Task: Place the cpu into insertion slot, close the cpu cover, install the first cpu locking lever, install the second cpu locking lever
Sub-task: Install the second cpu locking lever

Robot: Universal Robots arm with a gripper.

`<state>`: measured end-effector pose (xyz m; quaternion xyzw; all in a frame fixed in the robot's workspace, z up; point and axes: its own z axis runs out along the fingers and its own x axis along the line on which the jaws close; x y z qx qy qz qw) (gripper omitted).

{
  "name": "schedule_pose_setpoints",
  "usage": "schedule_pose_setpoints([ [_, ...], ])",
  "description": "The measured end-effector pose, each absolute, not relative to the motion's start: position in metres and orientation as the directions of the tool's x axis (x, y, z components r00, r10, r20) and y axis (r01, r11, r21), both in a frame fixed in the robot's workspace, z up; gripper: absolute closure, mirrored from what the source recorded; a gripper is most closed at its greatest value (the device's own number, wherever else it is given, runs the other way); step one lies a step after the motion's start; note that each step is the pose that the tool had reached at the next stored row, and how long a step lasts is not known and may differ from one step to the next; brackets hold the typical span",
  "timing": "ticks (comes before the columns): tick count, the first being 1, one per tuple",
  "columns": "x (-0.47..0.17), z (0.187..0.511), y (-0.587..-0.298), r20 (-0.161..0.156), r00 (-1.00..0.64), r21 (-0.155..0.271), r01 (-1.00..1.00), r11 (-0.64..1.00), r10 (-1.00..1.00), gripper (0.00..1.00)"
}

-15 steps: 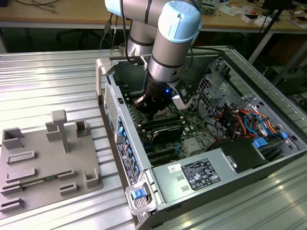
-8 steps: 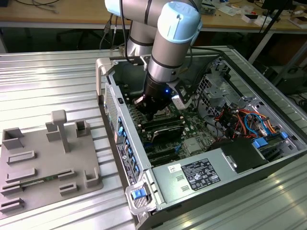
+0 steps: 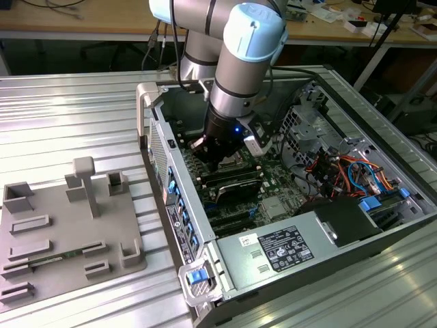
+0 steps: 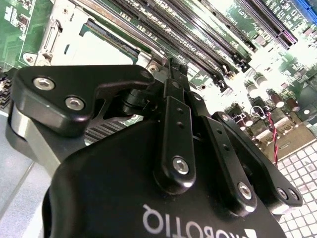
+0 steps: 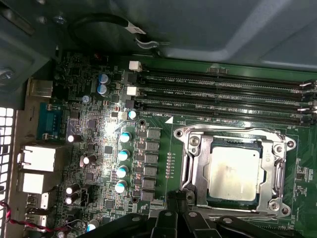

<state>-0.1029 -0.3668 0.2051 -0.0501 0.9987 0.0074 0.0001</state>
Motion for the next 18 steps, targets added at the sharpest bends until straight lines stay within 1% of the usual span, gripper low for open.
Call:
schedule_pose_setpoints([
  [18,-0.1029,0.2022,-0.366,-0.001,-0.992,0.018,-0.125,0.992,-0.125,0.89],
])
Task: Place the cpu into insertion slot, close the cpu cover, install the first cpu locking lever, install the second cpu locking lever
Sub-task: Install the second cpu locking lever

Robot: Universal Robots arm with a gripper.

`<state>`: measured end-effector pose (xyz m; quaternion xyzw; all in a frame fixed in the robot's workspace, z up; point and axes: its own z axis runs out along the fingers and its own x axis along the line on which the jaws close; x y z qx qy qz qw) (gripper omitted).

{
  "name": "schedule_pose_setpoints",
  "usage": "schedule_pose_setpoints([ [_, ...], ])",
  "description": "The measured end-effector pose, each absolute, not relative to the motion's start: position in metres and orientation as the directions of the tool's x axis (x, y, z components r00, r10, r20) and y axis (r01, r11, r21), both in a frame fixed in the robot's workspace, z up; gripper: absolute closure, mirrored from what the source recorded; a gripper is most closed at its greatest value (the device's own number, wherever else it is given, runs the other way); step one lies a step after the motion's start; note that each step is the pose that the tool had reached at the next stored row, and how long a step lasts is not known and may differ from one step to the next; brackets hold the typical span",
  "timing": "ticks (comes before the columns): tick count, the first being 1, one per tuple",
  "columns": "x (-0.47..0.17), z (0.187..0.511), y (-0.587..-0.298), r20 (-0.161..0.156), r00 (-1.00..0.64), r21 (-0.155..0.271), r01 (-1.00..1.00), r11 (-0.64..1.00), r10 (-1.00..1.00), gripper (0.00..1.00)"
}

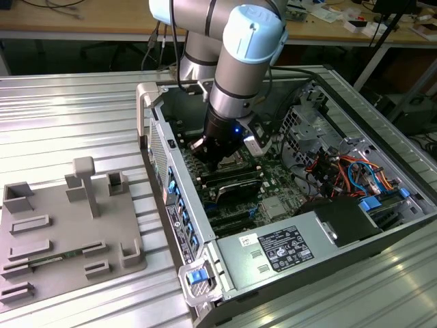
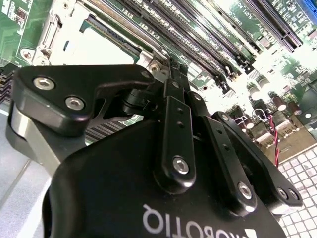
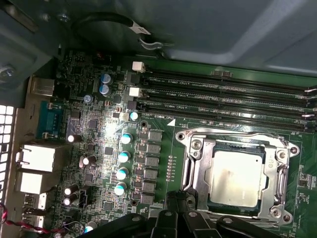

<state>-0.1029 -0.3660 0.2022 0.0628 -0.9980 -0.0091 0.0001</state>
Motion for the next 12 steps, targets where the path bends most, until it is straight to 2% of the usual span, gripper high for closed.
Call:
schedule_pose_setpoints([
  [8,-0.103,0.202,-0.372,-0.001,-0.992,0.019,-0.126,0.992,-0.126,0.89],
  [12,-0.103,0.213,-0.372,-0.002,-0.992,0.019,-0.126,0.992,-0.126,0.89],
])
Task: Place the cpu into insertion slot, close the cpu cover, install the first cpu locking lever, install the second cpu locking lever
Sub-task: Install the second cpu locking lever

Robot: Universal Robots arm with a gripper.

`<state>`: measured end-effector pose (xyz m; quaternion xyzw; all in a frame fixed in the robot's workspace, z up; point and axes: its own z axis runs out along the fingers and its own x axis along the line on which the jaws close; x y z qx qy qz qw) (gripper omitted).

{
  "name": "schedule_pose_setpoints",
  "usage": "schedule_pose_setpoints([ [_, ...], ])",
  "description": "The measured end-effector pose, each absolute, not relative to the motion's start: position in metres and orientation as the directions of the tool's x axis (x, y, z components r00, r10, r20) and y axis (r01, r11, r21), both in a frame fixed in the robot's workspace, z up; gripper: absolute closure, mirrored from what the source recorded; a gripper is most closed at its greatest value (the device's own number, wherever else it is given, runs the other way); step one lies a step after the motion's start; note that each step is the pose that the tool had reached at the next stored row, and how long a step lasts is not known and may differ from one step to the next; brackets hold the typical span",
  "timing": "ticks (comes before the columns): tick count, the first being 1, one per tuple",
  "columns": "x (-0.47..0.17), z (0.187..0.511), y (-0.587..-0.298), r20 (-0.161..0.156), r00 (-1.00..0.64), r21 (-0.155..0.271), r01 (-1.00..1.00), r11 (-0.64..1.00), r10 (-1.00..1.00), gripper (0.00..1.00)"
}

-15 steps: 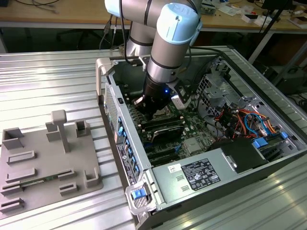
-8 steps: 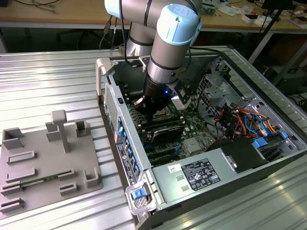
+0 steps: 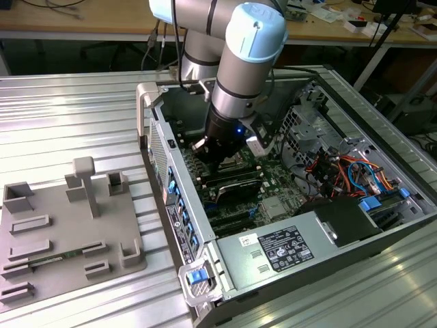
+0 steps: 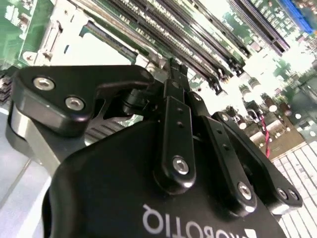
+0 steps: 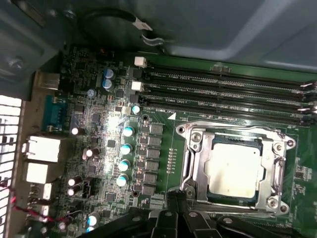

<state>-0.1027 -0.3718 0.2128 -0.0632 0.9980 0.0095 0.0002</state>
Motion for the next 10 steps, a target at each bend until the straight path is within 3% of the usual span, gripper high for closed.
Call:
schedule_pose_setpoints([
  [10,-0.1028,0.2265,-0.3717,-0.001,-0.992,0.019,-0.126,0.992,-0.126,0.89],
])
